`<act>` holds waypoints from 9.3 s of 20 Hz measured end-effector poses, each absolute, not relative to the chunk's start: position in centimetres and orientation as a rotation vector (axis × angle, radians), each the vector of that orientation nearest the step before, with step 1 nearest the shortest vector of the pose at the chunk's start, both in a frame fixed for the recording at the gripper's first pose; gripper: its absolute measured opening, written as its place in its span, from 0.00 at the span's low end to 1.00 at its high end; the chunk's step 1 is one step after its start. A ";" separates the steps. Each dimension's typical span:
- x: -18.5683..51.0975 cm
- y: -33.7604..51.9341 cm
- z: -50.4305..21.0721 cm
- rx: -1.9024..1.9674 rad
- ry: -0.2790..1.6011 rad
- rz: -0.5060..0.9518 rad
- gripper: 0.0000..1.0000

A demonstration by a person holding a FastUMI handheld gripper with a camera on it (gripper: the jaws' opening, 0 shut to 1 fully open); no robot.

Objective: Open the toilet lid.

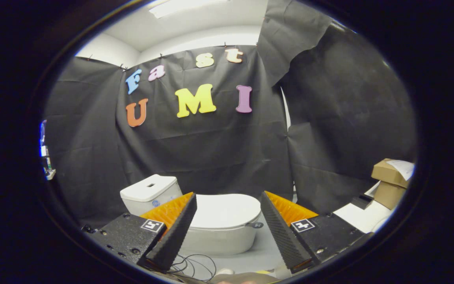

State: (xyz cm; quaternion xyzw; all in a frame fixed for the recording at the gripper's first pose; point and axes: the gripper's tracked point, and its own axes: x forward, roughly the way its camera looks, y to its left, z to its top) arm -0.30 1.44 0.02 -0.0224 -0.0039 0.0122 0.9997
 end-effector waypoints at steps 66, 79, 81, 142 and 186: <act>27.2 -12.2 -26.9 0.581 0.976 -0.049 0.80; 28.2 -11.4 -26.9 0.805 0.917 0.019 0.33; 28.3 -11.2 -26.1 0.873 0.906 0.011 0.25; 26.9 6.1 -2.6 0.456 0.629 0.081 0.06; 25.8 35.3 2.2 -0.276 0.487 0.005 0.11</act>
